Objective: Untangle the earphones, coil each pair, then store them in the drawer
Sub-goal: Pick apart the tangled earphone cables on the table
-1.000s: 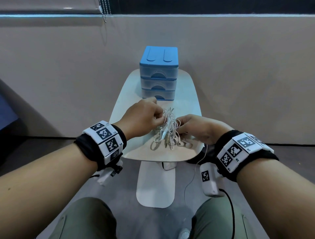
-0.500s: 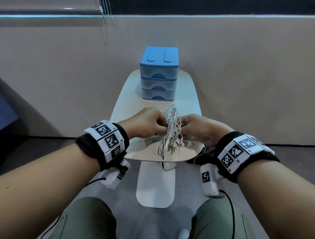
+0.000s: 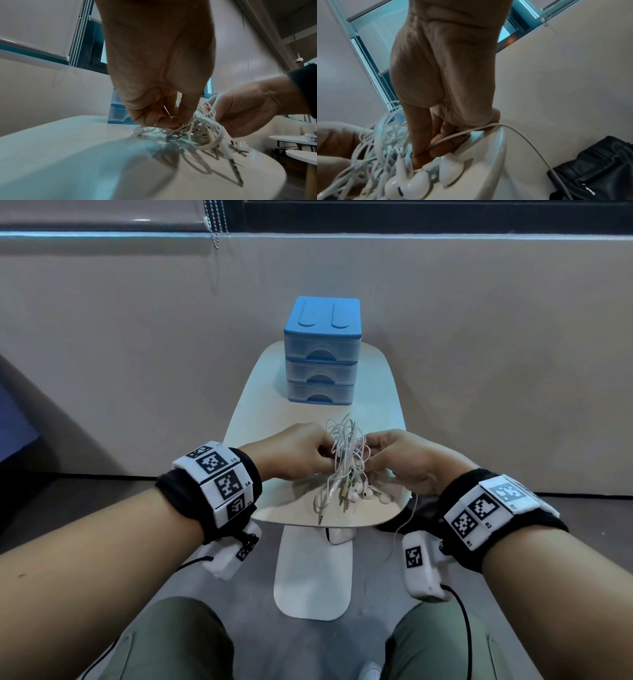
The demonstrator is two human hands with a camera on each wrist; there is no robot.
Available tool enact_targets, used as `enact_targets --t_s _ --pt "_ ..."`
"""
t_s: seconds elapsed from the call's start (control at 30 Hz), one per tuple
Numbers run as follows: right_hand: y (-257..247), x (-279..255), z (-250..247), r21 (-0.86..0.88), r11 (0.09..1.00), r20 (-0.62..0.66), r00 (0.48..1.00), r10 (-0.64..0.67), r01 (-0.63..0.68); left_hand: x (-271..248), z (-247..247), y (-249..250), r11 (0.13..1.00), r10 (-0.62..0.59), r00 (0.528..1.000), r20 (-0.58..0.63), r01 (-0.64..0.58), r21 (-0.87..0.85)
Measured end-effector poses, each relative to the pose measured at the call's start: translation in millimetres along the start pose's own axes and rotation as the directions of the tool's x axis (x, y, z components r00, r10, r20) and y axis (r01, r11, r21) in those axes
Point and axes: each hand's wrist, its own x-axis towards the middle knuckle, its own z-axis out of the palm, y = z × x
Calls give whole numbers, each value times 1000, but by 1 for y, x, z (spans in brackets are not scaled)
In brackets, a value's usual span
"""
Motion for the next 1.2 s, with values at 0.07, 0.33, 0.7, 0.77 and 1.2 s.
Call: enact_targets --t_s 0.07,0.33,0.7,0.77,1.2 --pt "0 2 0 4 1000 -22 1000 5 -5 2 3 2 999 -20 1000 20 20 -33" --pt "-1 0 -1 50 999 -17 1000 -10 11 2 -1 9 999 -39 999 16 39 3" --pt "-1 0 2 91 995 -46 998 -39 43 -5 -5 8 997 -47 998 -29 45 -65" --pt "-1 0 4 94 994 -71 996 -45 52 -5 -6 12 989 -44 999 -2 44 -140" --pt "-9 -10 4 -147 982 -157 977 -142 119 -13 -21 0 908 -73 996 -42 49 -416"
